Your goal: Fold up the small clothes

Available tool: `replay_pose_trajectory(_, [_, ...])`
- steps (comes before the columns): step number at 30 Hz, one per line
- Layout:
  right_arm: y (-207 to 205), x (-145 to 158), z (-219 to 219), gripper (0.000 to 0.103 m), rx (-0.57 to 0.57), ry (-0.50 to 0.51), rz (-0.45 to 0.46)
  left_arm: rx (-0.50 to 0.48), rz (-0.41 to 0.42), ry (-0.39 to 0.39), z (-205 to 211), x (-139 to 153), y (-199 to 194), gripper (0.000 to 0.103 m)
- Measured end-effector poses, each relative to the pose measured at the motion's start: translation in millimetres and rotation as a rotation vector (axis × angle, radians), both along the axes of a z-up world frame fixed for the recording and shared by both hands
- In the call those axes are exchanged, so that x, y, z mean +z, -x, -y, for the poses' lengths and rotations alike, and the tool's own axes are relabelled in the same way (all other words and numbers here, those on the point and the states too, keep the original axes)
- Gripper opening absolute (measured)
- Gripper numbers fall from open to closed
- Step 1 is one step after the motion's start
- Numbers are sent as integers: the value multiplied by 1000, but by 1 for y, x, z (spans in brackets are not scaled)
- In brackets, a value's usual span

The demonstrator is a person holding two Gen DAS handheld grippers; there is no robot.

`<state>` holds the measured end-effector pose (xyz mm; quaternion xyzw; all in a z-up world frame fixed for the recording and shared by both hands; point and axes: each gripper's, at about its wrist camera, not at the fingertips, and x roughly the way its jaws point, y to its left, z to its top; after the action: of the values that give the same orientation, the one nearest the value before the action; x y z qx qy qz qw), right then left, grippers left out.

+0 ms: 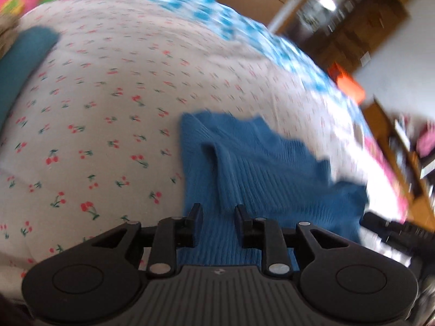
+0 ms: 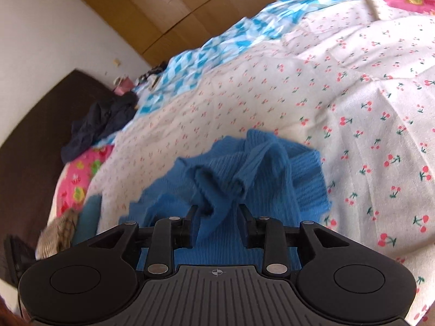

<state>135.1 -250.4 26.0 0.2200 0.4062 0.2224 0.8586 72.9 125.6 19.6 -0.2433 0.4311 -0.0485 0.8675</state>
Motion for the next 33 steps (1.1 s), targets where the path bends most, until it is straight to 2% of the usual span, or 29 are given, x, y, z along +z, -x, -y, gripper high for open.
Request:
replay_pose_trajectory(3, [1, -8, -15, 30, 79, 50, -29, -109, -29, -21, 19, -3, -12, 29])
replay_pose_trajectory(6, [-8, -13, -38, 30, 153, 139, -18, -223, -50, -37, 36, -5, -26, 29])
replay_pose_trajectory(9, [-28, -11, -56, 30, 188, 194, 19, -272, -57, -76, 42, -5, -44, 30])
replay_pose_trajectory(10, [-38, -9, -62, 30, 185, 204, 27, -263, -69, -65, 38, -7, -55, 30])
replay_pose_trajectory(12, [-58, -3, -69, 30, 167, 208, 55, -204, -72, 5, 23, -7, -73, 30])
replay_pose_trajectory(13, [-68, -1, -71, 30, 136, 212, 79, -129, -48, 28, 13, -4, -79, 30])
replay_pose_trajectory(15, [-86, 4, -71, 31, 57, 212, 88, 62, -2, 14, -11, 6, -88, 29])
replay_pose_trajectory(17, [-91, 9, -64, 31, 5, 156, 94, 184, 40, 48, -32, 14, -87, 30])
replay_pose_trajectory(19, [-84, 15, -55, 30, -10, 130, 116, 207, 66, 81, -44, 18, -78, 32])
replay_pose_trajectory(23, [-59, 12, -36, 31, -50, 232, 157, 181, 40, 14, -37, 11, -55, 33])
replay_pose_trajectory(29, [-41, -23, -14, 31, -74, 336, 37, 178, -33, 64, -23, -20, -23, 35])
replay_pose_trajectory(31, [-37, -32, -13, 31, -68, 342, 15, 189, -54, 86, -19, -27, -16, 37])
replay_pose_trajectory(33, [-33, -30, -9, 21, -79, 321, 6, 204, -61, 99, -18, -30, -9, 38])
